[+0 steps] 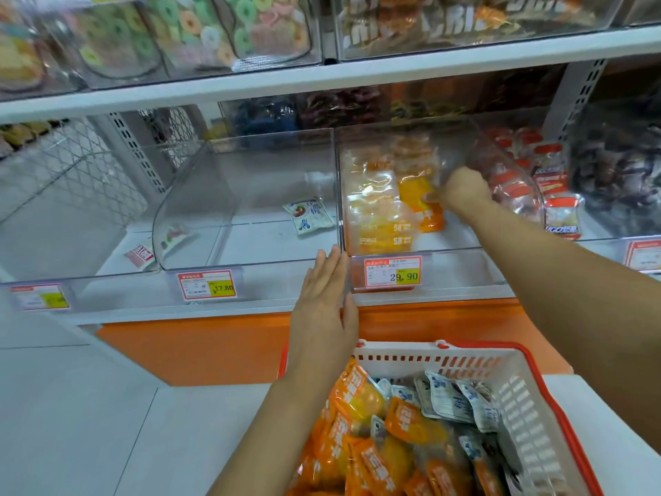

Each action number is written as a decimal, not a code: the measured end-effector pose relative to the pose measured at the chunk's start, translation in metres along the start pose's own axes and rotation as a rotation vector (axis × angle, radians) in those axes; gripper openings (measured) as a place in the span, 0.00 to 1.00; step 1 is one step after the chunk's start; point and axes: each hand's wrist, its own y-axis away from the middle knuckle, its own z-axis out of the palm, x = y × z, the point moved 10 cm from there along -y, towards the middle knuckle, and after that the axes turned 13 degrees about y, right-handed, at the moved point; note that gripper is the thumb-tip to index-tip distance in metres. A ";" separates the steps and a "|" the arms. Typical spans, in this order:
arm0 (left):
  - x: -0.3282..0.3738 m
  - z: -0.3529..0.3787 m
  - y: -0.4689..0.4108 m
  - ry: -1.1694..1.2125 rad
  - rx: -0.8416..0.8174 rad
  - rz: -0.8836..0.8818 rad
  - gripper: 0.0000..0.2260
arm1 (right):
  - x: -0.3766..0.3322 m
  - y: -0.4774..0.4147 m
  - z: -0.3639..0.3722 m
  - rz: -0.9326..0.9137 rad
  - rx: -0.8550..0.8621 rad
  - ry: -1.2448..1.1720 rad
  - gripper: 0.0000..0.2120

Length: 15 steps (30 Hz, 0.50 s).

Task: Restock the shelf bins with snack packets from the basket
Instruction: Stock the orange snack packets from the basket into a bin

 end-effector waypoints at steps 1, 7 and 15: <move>-0.001 0.001 0.000 -0.007 -0.016 -0.004 0.23 | 0.000 0.001 0.003 -0.002 -0.018 0.013 0.23; -0.003 0.015 0.005 -0.106 -0.147 -0.023 0.27 | -0.005 0.015 -0.017 -0.045 0.079 -0.026 0.15; -0.006 0.023 0.032 0.021 -0.236 -0.021 0.33 | -0.002 0.109 -0.063 -0.340 0.330 -0.149 0.14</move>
